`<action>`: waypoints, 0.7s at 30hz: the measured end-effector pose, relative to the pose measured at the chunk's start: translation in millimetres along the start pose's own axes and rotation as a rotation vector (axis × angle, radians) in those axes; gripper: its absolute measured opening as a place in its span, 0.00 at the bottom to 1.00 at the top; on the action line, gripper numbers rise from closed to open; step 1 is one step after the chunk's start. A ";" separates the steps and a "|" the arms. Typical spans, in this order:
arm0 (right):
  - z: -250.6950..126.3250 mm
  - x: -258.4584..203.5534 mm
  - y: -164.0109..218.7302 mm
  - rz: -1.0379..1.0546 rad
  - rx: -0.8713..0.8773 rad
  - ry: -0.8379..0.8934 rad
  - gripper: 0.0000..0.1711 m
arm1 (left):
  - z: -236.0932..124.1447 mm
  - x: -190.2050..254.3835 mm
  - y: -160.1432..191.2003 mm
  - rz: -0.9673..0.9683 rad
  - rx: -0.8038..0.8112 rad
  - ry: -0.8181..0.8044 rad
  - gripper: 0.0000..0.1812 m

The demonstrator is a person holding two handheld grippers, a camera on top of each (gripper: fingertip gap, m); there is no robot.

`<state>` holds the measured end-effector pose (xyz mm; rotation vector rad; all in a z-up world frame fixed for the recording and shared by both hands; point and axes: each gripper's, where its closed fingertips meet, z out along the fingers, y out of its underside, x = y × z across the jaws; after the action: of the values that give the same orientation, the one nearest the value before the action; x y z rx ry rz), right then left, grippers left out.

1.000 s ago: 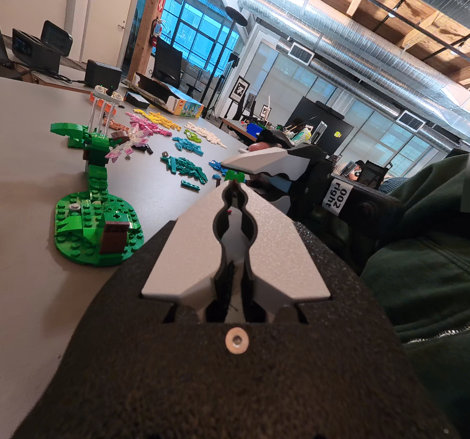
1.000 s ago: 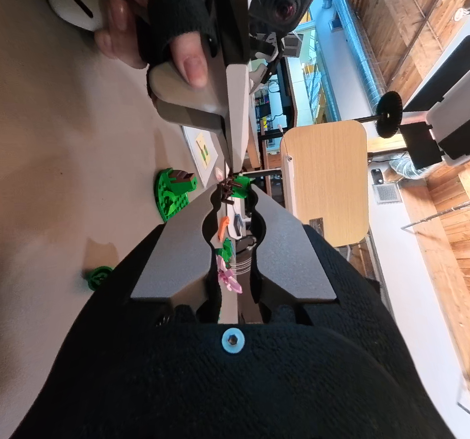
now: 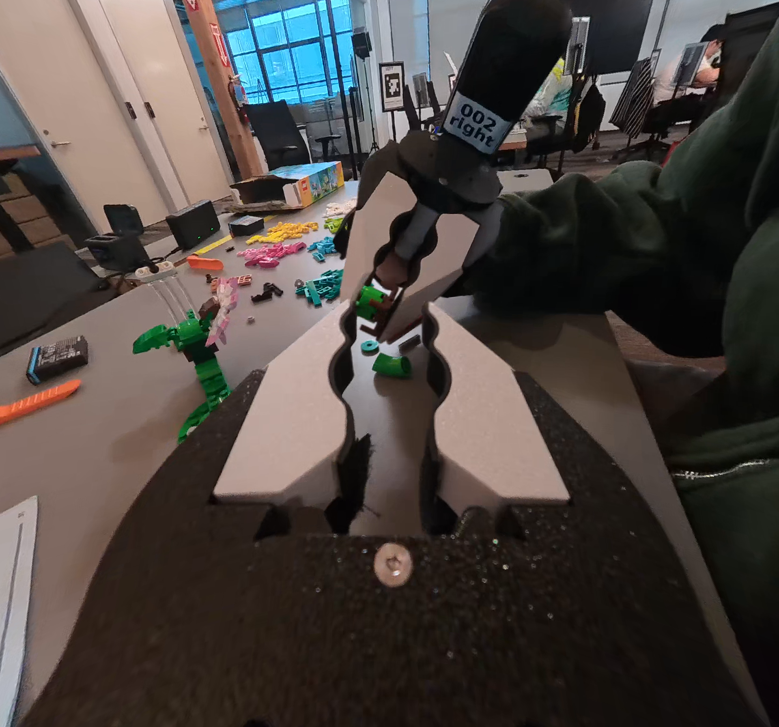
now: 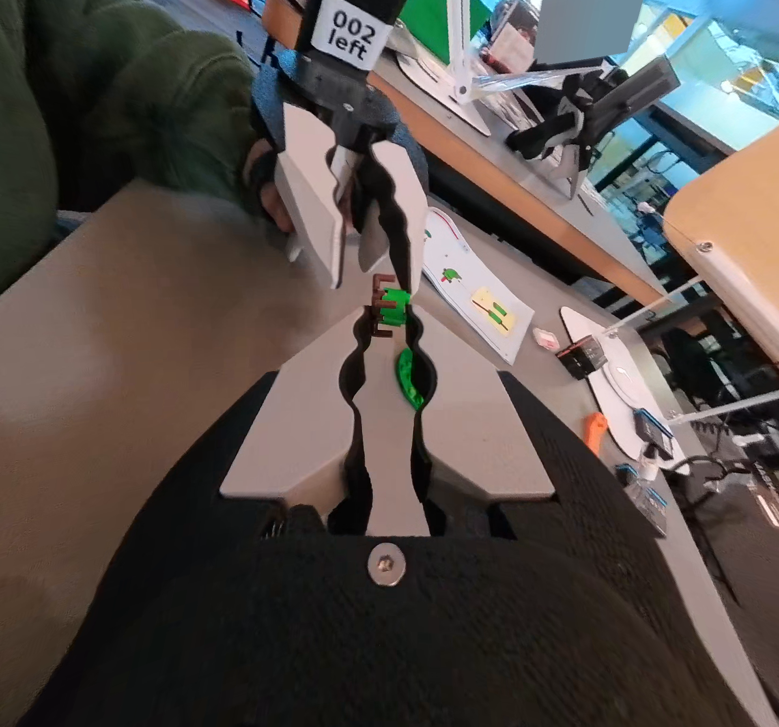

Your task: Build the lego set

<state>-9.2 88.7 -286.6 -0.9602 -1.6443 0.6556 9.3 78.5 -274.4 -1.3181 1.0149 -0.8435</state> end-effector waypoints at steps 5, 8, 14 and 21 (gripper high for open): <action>3.0 -6.9 2.2 -0.007 -0.013 -0.035 0.08 | 0.2 4.7 -2.7 0.062 0.012 0.005 0.13; 3.4 -9.9 4.5 -0.017 -0.031 -0.051 0.08 | 3.1 4.7 5.0 0.086 -0.035 -0.004 0.12; 3.7 -12.3 6.7 -0.021 -0.066 -0.062 0.08 | 3.0 2.8 8.5 0.172 -0.053 -0.048 0.07; 4.1 -11.5 8.8 -0.059 -0.119 -0.044 0.08 | 2.5 2.4 10.3 0.169 -0.064 -0.049 0.07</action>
<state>-9.6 83.7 -300.7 -0.9846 -1.7595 0.5476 11.9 78.1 -285.0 -1.2810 1.1052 -0.6529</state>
